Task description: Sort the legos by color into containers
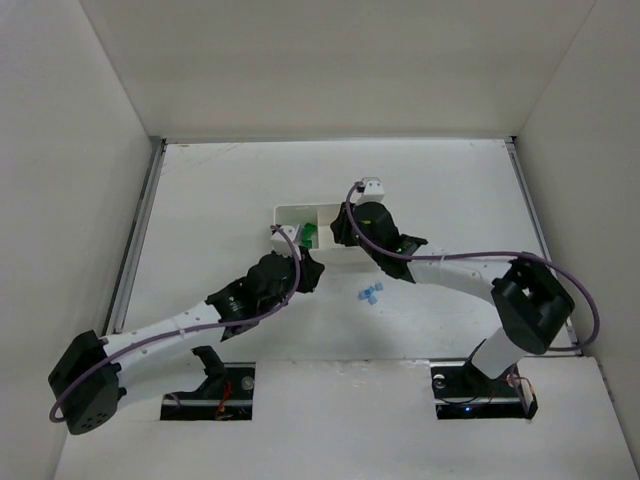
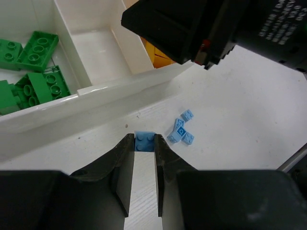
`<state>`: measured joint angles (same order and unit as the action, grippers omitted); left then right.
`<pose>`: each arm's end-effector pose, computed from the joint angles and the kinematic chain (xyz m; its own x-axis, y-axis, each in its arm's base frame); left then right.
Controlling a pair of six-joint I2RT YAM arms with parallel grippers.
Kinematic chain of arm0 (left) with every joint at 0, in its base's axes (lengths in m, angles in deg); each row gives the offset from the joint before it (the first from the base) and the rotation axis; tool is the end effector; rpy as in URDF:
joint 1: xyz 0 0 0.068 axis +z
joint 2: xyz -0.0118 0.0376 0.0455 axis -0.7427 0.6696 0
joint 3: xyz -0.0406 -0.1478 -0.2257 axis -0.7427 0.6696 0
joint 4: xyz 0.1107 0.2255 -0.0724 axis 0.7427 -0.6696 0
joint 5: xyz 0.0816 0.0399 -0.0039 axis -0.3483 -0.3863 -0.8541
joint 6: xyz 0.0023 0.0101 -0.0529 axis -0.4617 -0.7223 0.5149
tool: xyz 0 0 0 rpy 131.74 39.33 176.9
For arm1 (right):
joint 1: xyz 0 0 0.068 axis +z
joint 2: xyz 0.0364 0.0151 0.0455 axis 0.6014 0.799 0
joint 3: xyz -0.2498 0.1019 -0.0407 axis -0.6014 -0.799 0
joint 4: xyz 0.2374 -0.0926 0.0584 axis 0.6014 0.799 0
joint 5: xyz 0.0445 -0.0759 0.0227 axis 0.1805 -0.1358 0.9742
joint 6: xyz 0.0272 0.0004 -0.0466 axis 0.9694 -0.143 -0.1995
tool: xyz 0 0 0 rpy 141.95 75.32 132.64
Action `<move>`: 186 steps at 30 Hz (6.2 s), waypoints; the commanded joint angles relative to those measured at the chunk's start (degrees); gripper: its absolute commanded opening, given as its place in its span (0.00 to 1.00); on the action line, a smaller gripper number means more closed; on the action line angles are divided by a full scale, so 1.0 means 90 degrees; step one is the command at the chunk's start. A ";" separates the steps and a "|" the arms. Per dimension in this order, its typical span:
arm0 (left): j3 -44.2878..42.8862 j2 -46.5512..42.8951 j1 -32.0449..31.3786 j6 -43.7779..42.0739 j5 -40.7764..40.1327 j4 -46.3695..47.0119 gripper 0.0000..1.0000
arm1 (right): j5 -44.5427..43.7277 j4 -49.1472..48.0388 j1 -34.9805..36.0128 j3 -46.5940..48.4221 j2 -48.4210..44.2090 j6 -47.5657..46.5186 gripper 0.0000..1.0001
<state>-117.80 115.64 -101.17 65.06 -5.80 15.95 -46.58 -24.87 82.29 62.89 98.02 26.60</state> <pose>0.1420 -0.1755 0.2466 -0.4171 -0.1941 -0.8879 0.5012 0.7658 -0.4029 0.2536 0.2404 0.2414 -0.4728 0.1869 -0.8611 -0.2695 0.8998 0.3433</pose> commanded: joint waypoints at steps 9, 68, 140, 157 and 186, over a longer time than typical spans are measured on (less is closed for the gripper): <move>-0.0503 -0.0042 0.0604 -0.0072 0.0029 -0.0276 0.14 | -0.0224 -0.0589 -0.0080 0.0095 -0.0236 -0.0238 0.55; -0.0612 0.0702 0.0654 0.0035 -0.0029 -0.0324 0.39 | -0.1475 0.2154 0.1620 -0.1528 -0.0755 0.0339 0.52; -0.1196 0.3210 -0.1426 -0.0190 0.0234 0.1121 0.36 | -0.0801 0.0095 -0.0665 -0.2092 -0.2629 0.0114 0.37; -0.1988 0.4392 -0.1553 -0.0532 0.0147 0.1072 0.34 | -0.0332 -0.0707 -0.1076 -0.2748 -0.2415 0.0387 0.40; -0.2252 0.5115 -0.2090 -0.1167 -0.1239 0.0926 0.18 | -0.0683 -0.0112 -0.0755 -0.3138 -0.3166 0.0729 0.32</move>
<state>-136.84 161.26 -119.51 55.51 -13.47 23.86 -50.58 -26.80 73.42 35.31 72.25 31.56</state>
